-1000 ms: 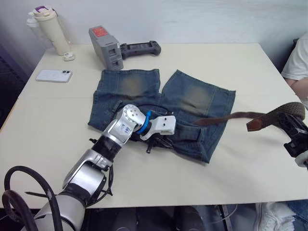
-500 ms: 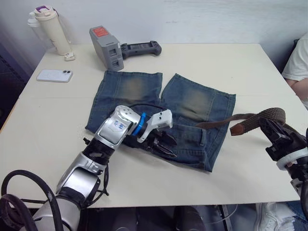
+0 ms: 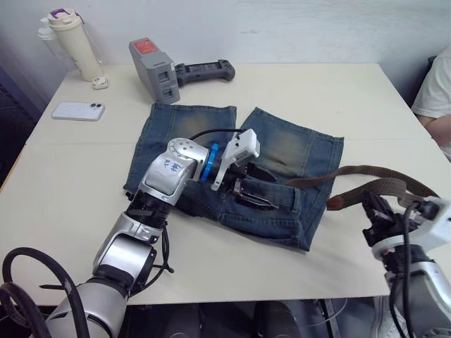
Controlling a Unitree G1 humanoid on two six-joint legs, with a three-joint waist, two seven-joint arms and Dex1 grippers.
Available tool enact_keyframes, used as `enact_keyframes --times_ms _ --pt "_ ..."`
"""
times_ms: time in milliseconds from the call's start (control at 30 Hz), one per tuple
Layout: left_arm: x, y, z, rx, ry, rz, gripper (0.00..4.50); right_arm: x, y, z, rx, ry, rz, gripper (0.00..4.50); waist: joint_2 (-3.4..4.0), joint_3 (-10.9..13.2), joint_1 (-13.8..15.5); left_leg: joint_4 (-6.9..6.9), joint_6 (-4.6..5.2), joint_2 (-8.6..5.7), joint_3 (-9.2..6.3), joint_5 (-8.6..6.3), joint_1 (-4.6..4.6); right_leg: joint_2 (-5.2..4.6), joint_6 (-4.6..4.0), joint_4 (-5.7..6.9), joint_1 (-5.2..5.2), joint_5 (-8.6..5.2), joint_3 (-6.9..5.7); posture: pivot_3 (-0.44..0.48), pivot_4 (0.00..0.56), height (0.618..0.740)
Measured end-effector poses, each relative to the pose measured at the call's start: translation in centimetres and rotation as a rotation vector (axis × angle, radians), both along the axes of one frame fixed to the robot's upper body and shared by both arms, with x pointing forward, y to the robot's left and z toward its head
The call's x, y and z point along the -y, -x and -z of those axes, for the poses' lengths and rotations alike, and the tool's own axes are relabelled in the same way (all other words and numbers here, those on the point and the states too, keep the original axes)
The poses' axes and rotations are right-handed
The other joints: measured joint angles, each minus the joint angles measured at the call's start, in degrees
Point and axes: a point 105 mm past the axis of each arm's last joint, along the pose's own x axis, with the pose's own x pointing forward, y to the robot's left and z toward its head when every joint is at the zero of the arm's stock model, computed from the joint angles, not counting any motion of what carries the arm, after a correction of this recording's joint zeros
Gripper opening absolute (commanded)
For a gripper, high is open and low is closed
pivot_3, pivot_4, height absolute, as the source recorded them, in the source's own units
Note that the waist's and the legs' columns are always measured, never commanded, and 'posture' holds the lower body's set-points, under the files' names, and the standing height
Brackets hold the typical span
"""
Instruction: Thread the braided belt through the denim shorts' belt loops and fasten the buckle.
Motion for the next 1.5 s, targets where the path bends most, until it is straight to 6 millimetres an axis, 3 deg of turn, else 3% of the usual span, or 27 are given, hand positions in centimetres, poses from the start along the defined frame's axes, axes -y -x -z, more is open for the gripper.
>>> enact_keyframes --times_ms 267,567,800,1133,1267,1500 --pt "-1.1 -0.9 -1.1 0.130 0.025 -0.041 4.45 -0.2 -1.6 1.0 0.040 -0.066 0.018 0.00 0.00 0.00 0.28 0.01 0.01 -0.02 0.01 -0.01 -0.01 -0.01 0.00 -0.02 0.02 0.00 0.01 0.000 0.150 0.740" --pt "-2.3 -1.4 0.6 0.134 -0.027 -0.100 4.45 -1.1 -3.0 0.0 0.108 -0.162 -0.023 0.00 0.02 0.01 0.23 0.00 0.01 -0.01 0.01 -0.01 -0.01 -0.01 0.00 0.00 0.01 0.00 0.01 0.000 0.150 0.740" --pt "-2.7 -1.6 0.7 0.139 -0.040 -0.119 4.45 -2.8 -2.4 1.0 0.088 -0.296 -0.094 0.00 0.02 0.01 0.24 -0.02 0.01 -0.01 0.01 -0.01 -0.01 -0.01 0.00 -0.01 0.00 0.00 0.01 0.000 0.150 0.740" --pt "-2.5 -1.6 1.0 0.129 -0.050 -0.122 4.45 -3.6 -1.7 0.5 0.127 -0.389 -0.167 0.00 0.02 0.01 0.11 -0.01 0.01 -0.01 0.01 -0.01 0.00 -0.01 0.00 0.03 0.00 0.00 0.02 0.000 0.150 0.740" --pt "-2.5 -1.6 1.1 0.128 -0.052 -0.121 4.45 -3.5 -1.3 -0.7 0.187 -0.432 -0.175 0.00 0.02 0.01 0.15 -0.02 0.01 -0.01 0.01 -0.01 0.00 -0.01 0.00 0.01 0.00 0.00 0.02 0.000 0.150 0.740" --pt "-2.3 -1.5 1.2 0.115 -0.054 -0.113 4.45 -2.7 -0.4 0.0 0.159 -0.435 -0.175 0.00 0.02 0.01 0.25 -0.01 0.01 -0.01 0.02 -0.01 0.00 -0.01 0.00 0.02 0.01 0.00 0.02 0.000 0.150 0.740"
